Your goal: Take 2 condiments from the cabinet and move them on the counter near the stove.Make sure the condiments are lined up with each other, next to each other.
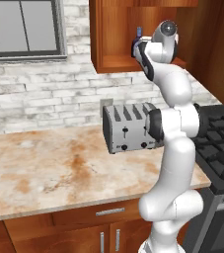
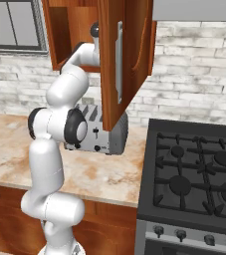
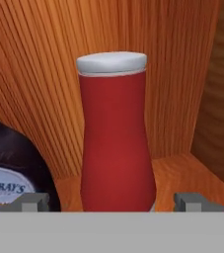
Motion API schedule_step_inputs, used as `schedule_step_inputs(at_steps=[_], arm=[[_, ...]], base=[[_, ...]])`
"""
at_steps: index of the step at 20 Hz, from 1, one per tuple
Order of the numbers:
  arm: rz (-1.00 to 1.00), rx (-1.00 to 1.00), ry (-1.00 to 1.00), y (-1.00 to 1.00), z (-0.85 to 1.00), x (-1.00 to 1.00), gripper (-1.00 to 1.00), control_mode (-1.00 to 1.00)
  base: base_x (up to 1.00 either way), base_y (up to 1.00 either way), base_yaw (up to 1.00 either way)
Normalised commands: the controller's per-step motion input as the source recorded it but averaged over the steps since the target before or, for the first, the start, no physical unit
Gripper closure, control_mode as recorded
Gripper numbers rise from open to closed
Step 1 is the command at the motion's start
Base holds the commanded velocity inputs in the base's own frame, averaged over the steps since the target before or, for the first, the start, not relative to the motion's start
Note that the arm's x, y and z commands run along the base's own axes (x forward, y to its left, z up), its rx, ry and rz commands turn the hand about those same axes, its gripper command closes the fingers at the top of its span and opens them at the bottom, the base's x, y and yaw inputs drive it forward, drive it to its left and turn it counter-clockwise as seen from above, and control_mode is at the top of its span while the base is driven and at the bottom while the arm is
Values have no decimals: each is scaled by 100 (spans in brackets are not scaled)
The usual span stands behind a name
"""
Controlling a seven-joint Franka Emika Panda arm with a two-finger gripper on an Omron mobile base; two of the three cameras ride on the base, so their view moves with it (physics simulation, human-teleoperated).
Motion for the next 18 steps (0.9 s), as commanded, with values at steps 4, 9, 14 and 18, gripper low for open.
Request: schedule_step_inputs(at_steps=[4, 9, 14, 18], arm=[[0, 0, 0, 0, 0, 9, -100, -100], [0, 0, 0, 0, 0, 8, 100, -100], [0, 0, 0, 0, 0, 0, 100, -100], [0, 0, 0, 0, 0, 0, 100, -100]], base=[[0, 0, 0], [0, 0, 0], [0, 0, 0], [0, 0, 0]])
